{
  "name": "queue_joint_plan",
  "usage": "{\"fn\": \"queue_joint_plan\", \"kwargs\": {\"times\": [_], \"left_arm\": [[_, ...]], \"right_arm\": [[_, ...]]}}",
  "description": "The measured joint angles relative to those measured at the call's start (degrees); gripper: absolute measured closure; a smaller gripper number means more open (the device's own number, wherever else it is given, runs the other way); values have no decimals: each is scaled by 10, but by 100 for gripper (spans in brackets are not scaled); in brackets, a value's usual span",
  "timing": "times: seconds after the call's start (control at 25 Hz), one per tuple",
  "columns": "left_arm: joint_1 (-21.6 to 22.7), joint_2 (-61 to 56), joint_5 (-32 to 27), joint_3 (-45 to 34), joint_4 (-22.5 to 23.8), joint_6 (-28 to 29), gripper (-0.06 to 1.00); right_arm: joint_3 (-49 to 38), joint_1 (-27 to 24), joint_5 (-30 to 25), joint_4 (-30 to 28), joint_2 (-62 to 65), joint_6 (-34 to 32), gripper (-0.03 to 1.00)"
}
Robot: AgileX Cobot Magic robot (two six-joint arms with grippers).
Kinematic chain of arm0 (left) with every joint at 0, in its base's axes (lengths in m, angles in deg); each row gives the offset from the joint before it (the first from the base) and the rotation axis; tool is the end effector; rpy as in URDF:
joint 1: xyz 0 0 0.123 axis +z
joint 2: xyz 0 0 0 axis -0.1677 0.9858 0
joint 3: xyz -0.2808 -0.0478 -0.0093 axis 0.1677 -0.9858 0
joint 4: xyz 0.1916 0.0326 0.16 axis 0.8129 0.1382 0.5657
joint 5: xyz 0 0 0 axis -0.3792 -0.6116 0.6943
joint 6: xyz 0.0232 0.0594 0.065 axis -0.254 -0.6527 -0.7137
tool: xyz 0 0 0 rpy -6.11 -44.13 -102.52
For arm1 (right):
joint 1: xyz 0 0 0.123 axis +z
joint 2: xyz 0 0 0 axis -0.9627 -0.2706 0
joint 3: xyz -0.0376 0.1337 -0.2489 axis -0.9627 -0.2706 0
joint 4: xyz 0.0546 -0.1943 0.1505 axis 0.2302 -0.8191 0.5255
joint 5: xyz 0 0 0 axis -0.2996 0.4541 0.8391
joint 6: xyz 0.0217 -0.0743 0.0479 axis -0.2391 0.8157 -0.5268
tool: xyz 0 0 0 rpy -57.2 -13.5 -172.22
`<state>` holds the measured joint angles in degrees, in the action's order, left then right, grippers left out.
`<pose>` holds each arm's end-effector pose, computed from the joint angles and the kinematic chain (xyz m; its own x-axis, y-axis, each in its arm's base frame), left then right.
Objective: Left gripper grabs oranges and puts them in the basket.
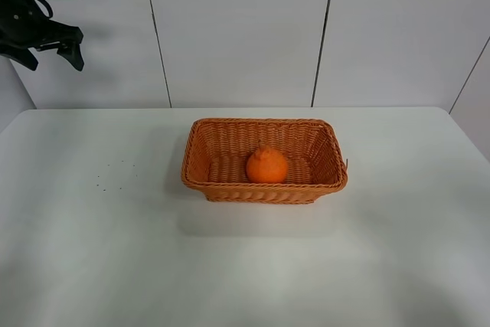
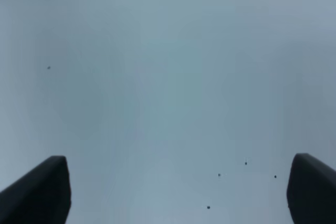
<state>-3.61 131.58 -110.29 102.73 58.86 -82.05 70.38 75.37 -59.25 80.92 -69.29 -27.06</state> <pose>0.4733 0.0523 0.3104 -0.8615 0.0229 -0.5073 -0.0196 0.9967 0.0784 -0.0012 0.0006 0.2794 -0.4375 0.0295 -0.8987 -0.0083 0.9993 0.0368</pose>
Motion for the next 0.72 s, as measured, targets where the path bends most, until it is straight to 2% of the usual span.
{"fn": "queue_joint_plan", "kwargs": {"times": [0.12,0.28,0.72], "left_arm": [[0,-17,-2,-23,-5,-5,3],[0,-56,16,-95,-11,-15,4],[0,-290,193,-396,-1,-28,4]], "right_arm": [[0,0,0,0,0,0,27],[0,0,0,0,0,0,27],[0,0,0,0,0,0,27]]}}
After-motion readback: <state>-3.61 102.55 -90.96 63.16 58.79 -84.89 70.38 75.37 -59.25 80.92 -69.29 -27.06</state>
